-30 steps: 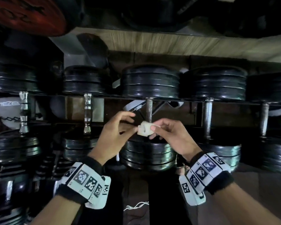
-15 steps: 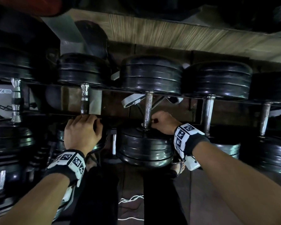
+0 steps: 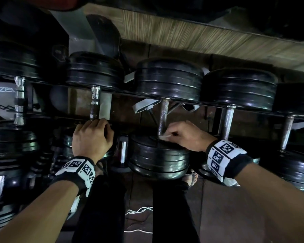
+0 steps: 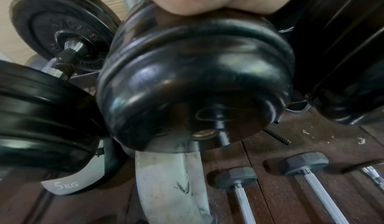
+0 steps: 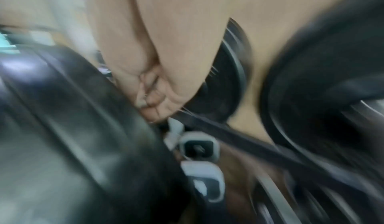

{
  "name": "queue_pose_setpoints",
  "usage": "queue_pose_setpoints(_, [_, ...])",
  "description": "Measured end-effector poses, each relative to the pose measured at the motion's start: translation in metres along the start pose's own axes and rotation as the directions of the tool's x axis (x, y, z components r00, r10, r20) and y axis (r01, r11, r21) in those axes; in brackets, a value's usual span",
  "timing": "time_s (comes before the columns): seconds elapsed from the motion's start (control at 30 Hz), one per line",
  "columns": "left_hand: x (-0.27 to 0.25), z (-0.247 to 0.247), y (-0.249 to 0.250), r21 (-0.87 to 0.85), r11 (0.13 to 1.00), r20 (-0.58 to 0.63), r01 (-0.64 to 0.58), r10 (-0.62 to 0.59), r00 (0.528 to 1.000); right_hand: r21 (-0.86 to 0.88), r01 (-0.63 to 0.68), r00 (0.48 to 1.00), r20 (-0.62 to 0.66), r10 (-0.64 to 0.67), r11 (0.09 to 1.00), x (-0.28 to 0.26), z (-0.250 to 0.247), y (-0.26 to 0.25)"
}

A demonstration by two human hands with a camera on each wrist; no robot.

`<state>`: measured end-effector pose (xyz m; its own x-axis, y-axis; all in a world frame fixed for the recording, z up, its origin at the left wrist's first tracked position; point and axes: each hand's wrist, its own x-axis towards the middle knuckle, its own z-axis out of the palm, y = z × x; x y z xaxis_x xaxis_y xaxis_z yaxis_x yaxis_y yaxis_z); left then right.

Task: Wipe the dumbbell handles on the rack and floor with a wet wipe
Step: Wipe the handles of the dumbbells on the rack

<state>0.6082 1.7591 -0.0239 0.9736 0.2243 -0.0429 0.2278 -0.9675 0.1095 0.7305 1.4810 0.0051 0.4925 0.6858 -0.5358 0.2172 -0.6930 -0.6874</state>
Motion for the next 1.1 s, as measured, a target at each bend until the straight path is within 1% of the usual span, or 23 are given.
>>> queue_pose_setpoints(0.03, [0.000,0.000,0.000,-0.004,1.000,-0.001,0.004,-0.004,1.000,-0.048,0.076,0.997,0.021,-0.075,0.996,0.005,0.001,-0.008])
queue_pose_setpoints(0.07, [-0.001,-0.001,0.001,-0.009,1.000,-0.003,0.009,-0.009,1.000,-0.119,0.128,0.991,0.049,-0.123,0.985,0.013,0.002,-0.014])
queue_pose_setpoints(0.1, [-0.001,-0.001,0.001,-0.014,1.000,-0.005,0.017,-0.017,1.000,-0.194,0.148,0.988,0.080,-0.135,0.970,0.020,0.004,-0.019])
queue_pose_setpoints(0.17, [-0.002,0.000,0.000,-0.024,0.999,-0.017,0.031,-0.032,0.999,-0.285,0.134,0.989,0.101,-0.109,0.949,0.029,0.007,-0.020])
queue_pose_setpoints(0.2, [-0.002,0.000,0.000,-0.028,0.999,-0.024,0.033,-0.034,0.999,-0.288,0.115,0.991,0.095,-0.091,0.951,0.028,0.008,-0.017])
queue_pose_setpoints(0.3, [-0.001,0.002,-0.003,-0.032,0.999,-0.026,0.024,-0.025,0.999,-0.214,0.103,0.993,0.072,-0.089,0.971,0.014,0.005,-0.005])
queue_pose_setpoints(0.37, [-0.002,0.002,-0.002,-0.034,0.999,-0.024,0.023,-0.023,0.999,-0.230,0.052,0.997,0.063,-0.039,0.972,0.004,0.003,0.002])
queue_pose_setpoints(0.43, [-0.002,0.001,-0.001,-0.040,0.999,-0.025,0.024,-0.025,0.999,-0.272,-0.075,0.995,0.042,0.090,0.959,-0.002,0.003,0.015])
queue_pose_setpoints(0.47, [-0.002,0.000,-0.001,-0.044,0.999,-0.027,0.025,-0.026,0.999,-0.266,-0.148,0.987,0.015,0.157,0.953,-0.002,0.005,0.021])
queue_pose_setpoints(0.53, [-0.002,0.000,0.000,-0.050,0.998,-0.032,0.024,-0.026,0.999,-0.186,-0.246,0.969,-0.040,0.243,0.951,0.009,0.013,0.026])
queue_pose_setpoints(0.6, [-0.001,0.000,0.000,-0.056,0.998,-0.038,0.012,-0.014,0.999,-0.106,-0.285,0.957,-0.086,0.276,0.953,0.023,0.021,0.024])
queue_pose_setpoints(0.67, [-0.002,0.000,-0.001,-0.059,0.998,-0.042,0.006,-0.008,0.999,-0.059,-0.261,0.960,-0.125,0.252,0.964,0.029,0.024,0.020])
queue_pose_setpoints(0.77, [-0.002,-0.001,0.000,-0.052,0.999,-0.037,0.007,-0.009,0.999,0.076,-0.212,0.964,-0.146,0.221,0.974,0.014,0.022,0.022])
queue_pose_setpoints(0.87, [-0.001,-0.005,0.005,-0.049,0.998,0.005,0.035,-0.035,0.999,0.157,-0.202,0.970,-0.105,0.219,0.967,-0.003,0.013,0.013])
queue_pose_setpoints(0.93, [0.002,-0.009,0.011,-0.091,0.992,0.019,0.085,-0.084,0.996,0.237,-0.196,0.973,-0.077,0.219,0.952,-0.011,0.014,-0.002])
queue_pose_setpoints(0.97, [0.003,-0.010,0.016,-0.164,0.981,0.047,0.106,-0.099,0.994,0.284,-0.189,0.971,-0.088,0.222,0.940,-0.014,0.018,-0.008])
queue_pose_setpoints(1.0, [0.006,-0.012,0.024,-0.297,0.946,0.108,0.131,-0.103,0.989,0.330,-0.183,0.966,-0.118,0.232,0.926,-0.016,0.024,-0.010])
queue_pose_setpoints(1.03, [0.008,-0.014,0.034,-0.470,0.866,0.211,0.171,-0.078,0.974,0.378,-0.185,0.954,-0.152,0.258,0.907,-0.017,0.029,-0.012])
queue_pose_setpoints(1.07, [0.010,-0.015,0.048,-0.634,0.742,0.317,0.220,-0.010,0.948,0.429,-0.185,0.941,-0.183,0.285,0.884,-0.018,0.033,-0.013])
queue_pose_setpoints(1.1, [0.010,-0.017,0.062,-0.715,0.647,0.403,0.263,0.074,0.912,0.479,-0.171,0.931,-0.208,0.300,0.861,-0.018,0.036,-0.014])
